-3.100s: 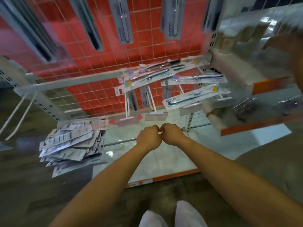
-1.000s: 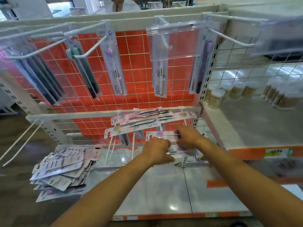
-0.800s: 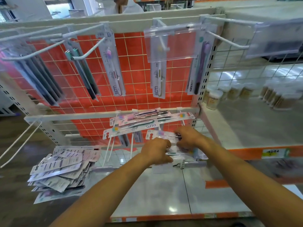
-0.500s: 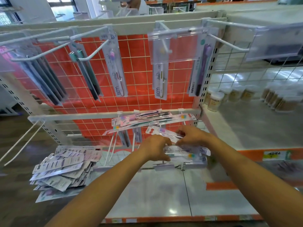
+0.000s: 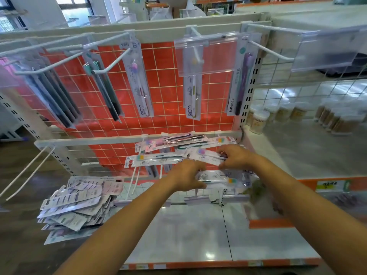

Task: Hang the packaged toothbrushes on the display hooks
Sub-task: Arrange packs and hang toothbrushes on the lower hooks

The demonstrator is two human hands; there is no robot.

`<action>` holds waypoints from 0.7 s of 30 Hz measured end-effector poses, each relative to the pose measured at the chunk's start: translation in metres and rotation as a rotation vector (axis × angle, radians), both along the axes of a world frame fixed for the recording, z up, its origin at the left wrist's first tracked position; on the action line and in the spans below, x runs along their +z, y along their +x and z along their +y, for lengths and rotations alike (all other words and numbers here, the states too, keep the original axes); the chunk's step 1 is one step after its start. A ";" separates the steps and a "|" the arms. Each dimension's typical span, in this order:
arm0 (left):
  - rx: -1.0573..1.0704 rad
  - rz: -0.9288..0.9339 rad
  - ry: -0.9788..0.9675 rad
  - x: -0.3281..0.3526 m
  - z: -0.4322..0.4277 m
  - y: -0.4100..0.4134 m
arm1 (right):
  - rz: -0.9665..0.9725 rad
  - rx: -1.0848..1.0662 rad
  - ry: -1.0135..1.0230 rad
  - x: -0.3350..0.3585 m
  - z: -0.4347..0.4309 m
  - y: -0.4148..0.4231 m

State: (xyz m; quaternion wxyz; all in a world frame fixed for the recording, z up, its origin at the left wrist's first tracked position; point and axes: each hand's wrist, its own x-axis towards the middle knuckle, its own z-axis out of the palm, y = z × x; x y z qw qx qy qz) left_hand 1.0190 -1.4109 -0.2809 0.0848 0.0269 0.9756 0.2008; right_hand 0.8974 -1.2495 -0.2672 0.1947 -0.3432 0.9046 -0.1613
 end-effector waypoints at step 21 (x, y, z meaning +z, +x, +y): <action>0.385 0.006 0.055 0.019 -0.057 0.030 | -0.079 -0.395 -0.476 0.003 -0.024 0.005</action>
